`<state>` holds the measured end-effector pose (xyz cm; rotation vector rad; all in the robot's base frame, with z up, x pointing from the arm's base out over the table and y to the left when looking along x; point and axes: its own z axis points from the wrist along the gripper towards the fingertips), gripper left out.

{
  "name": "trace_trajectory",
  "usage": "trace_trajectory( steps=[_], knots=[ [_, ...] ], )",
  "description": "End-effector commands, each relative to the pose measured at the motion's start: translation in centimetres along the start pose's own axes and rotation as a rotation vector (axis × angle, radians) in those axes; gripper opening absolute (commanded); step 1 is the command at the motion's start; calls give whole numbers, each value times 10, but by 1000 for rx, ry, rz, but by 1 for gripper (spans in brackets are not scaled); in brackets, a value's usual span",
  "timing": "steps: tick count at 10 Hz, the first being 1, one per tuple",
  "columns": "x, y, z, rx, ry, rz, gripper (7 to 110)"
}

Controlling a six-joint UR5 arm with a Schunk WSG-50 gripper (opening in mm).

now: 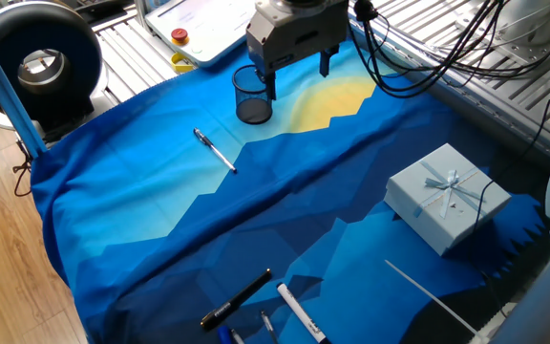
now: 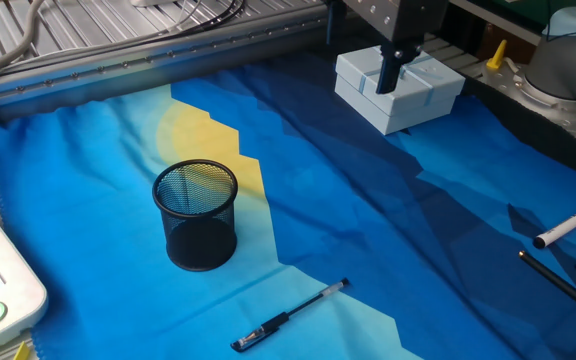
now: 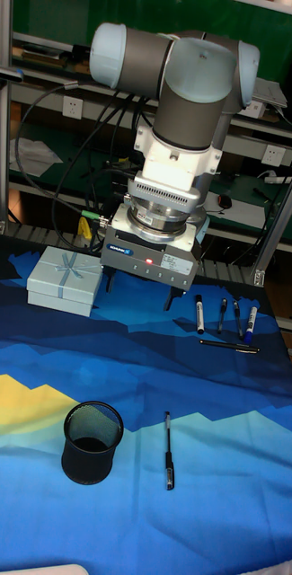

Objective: Put the pen into the pen holder

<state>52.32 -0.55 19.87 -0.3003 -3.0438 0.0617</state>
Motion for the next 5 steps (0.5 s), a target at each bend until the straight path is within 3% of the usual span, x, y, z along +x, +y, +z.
trace_trajectory(
  steps=[1,5],
  knots=[
    [2,2,-1,-10,8,14,7],
    [1,8,0,-38,8,-1,7]
  ],
)
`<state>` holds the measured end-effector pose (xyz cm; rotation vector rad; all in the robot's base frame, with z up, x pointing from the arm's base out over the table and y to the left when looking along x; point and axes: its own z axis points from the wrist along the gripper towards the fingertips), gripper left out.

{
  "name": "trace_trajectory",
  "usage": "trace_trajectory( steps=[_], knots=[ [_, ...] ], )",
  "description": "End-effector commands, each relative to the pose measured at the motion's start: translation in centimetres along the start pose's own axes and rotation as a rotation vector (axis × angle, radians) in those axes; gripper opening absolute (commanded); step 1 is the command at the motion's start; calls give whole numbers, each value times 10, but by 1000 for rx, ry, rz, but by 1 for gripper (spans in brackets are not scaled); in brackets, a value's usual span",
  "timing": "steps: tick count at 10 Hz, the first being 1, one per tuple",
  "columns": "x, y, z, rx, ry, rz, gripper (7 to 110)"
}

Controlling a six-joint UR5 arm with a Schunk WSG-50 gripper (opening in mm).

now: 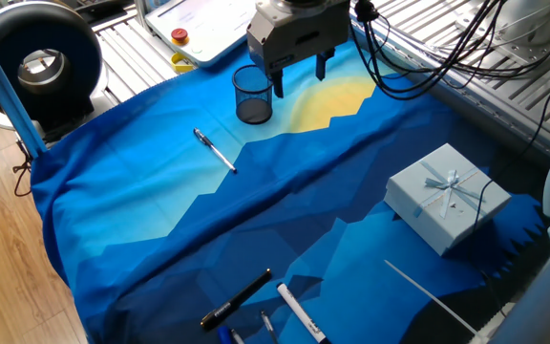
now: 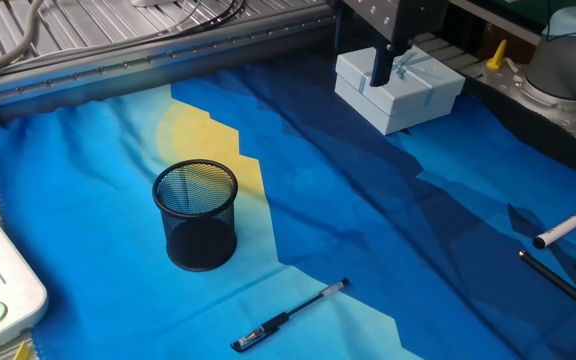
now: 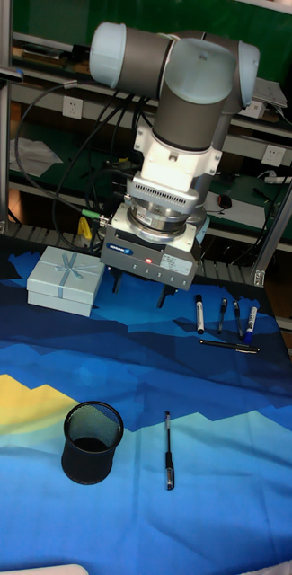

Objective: Put the pen into the pen holder

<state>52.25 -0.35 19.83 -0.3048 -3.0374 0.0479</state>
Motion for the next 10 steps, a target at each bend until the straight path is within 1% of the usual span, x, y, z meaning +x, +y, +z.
trace_trajectory(
  steps=[1,4,5,7,8,9,10],
  knots=[
    [-1,7,0,-33,0,-6,7],
    [0,8,1,-37,5,-6,7],
    [2,15,0,-64,16,16,7],
    [0,-2,5,-6,22,67,7],
    [17,-7,5,15,91,94,7],
    [-1,-9,10,19,23,70,7],
    [-11,-16,13,45,-16,44,7]
  ],
)
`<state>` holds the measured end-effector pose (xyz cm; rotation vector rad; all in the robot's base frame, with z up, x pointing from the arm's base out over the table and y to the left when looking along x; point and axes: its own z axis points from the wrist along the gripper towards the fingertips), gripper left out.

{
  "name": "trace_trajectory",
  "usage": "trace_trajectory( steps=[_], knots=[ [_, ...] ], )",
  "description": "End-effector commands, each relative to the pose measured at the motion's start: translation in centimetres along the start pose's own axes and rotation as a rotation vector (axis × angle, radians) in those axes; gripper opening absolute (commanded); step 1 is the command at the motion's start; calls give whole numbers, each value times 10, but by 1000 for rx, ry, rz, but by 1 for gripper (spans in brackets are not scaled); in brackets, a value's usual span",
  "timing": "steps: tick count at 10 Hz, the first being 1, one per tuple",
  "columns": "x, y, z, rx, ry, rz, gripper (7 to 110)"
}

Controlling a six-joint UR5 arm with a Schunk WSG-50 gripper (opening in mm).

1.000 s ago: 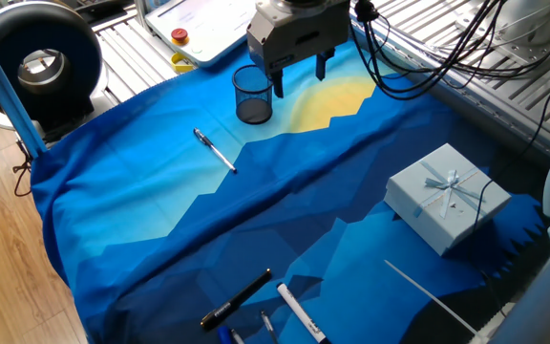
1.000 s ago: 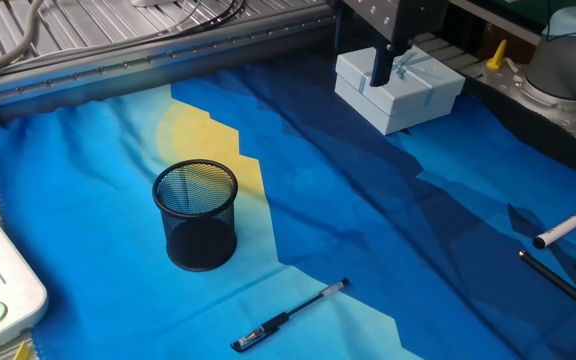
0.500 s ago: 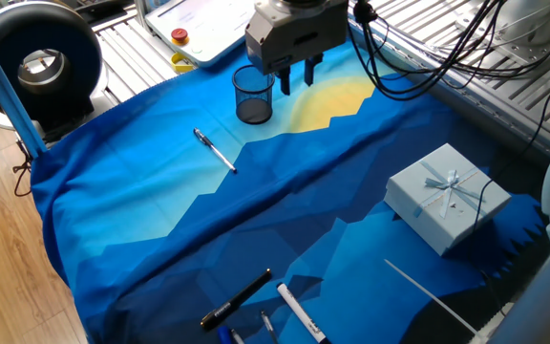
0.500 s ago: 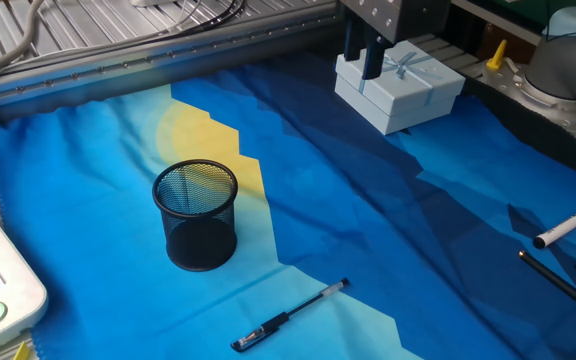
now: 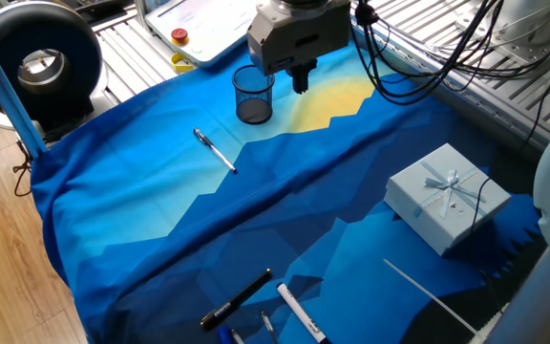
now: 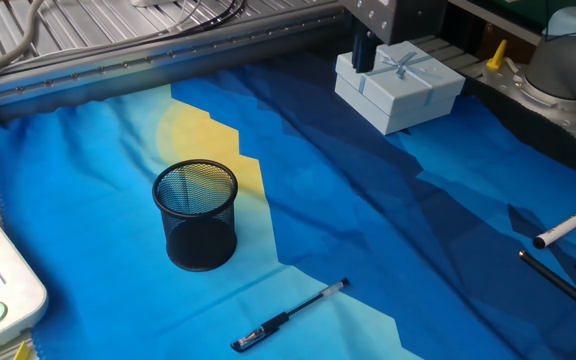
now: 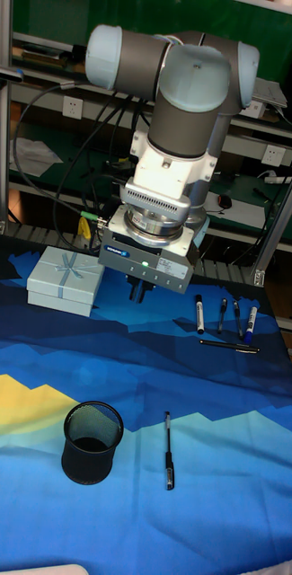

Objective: Put the pen into the pen holder

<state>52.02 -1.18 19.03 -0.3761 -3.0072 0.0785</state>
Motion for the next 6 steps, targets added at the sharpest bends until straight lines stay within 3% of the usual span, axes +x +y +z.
trace_trajectory(
  steps=[1,2,3,4,5,6],
  knots=[
    [-15,-16,5,47,-45,-19,7],
    [-24,-14,4,12,-64,-42,7],
    [-26,-1,0,-67,-46,-57,7],
    [-28,1,-6,-83,-24,-45,7],
    [-24,-1,-8,-47,14,-5,7],
    [-27,-1,-5,-7,17,36,7]
  ],
)
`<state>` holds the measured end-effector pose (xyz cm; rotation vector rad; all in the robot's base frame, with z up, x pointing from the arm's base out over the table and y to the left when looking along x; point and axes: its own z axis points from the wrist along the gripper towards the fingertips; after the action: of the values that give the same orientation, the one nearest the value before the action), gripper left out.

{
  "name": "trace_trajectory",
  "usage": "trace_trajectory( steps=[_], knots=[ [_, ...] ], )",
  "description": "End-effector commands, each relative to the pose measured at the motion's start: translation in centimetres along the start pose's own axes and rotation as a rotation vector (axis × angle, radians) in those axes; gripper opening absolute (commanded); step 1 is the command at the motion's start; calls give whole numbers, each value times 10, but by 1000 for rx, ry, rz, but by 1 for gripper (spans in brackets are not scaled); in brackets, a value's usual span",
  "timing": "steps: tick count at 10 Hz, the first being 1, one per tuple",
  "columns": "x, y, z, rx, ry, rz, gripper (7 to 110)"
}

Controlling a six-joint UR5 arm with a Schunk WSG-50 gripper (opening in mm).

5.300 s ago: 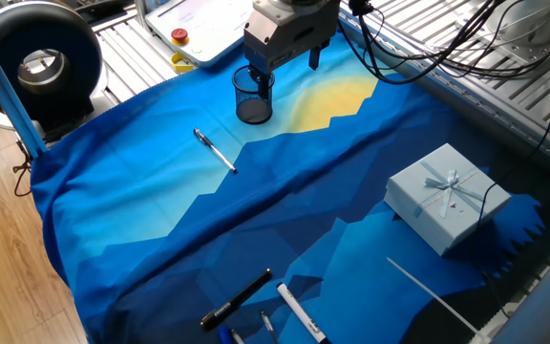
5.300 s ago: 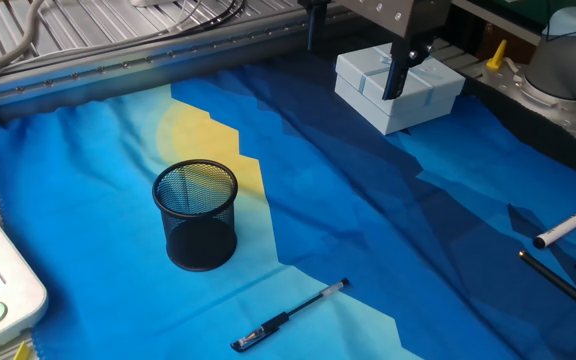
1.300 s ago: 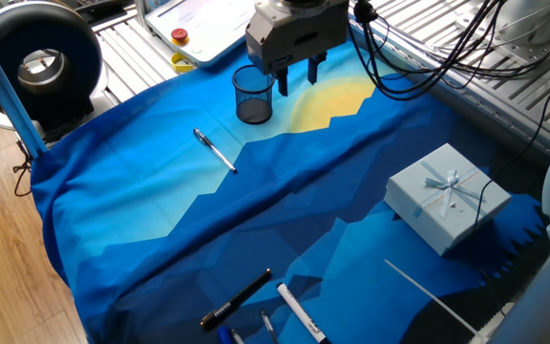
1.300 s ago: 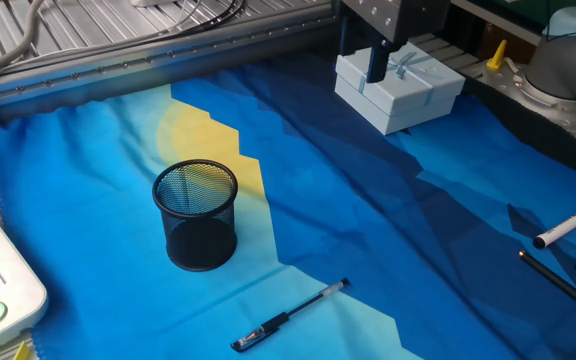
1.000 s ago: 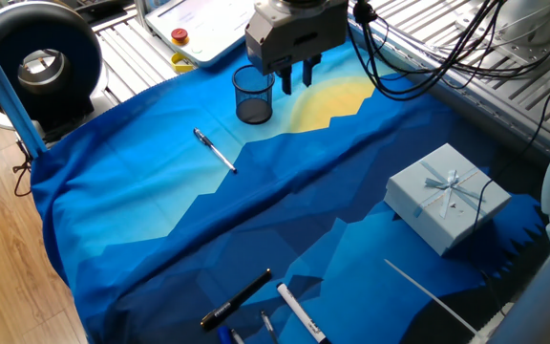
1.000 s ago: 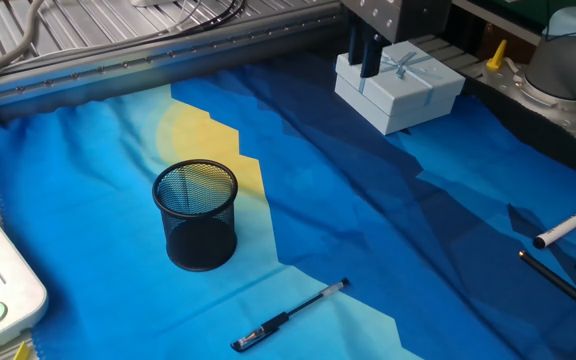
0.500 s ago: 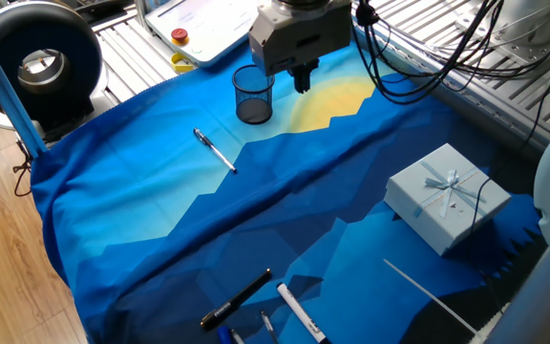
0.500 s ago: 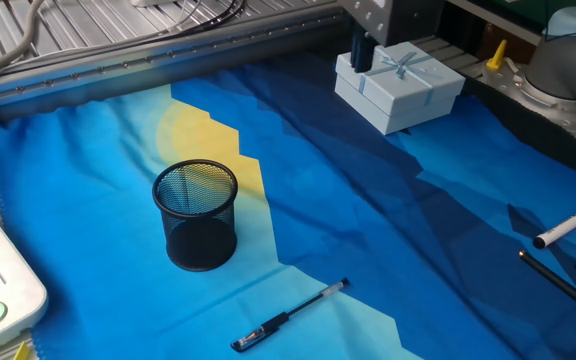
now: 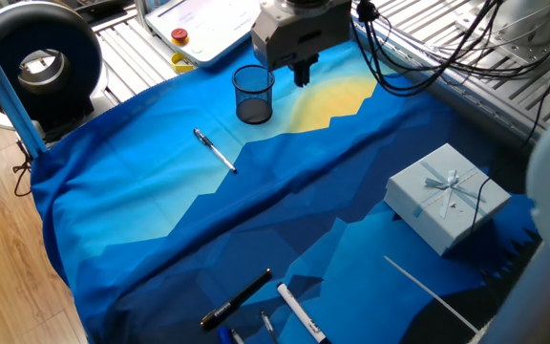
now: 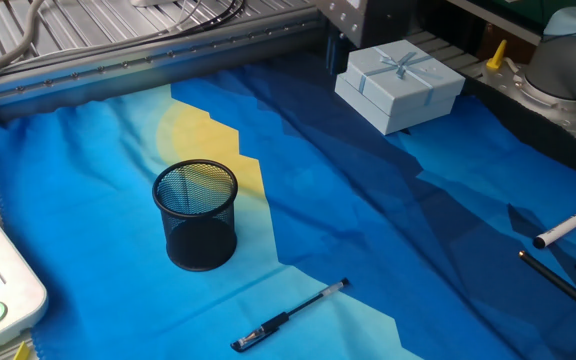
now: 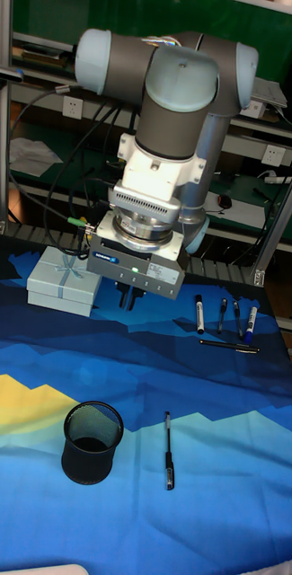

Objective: Put the pen into the pen holder

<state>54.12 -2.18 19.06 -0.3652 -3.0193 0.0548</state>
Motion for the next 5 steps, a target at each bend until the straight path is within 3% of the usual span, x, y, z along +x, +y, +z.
trace_trajectory(
  steps=[1,5],
  knots=[
    [-2,5,-8,19,35,37,7],
    [-2,16,-9,-63,35,-22,7]
  ],
)
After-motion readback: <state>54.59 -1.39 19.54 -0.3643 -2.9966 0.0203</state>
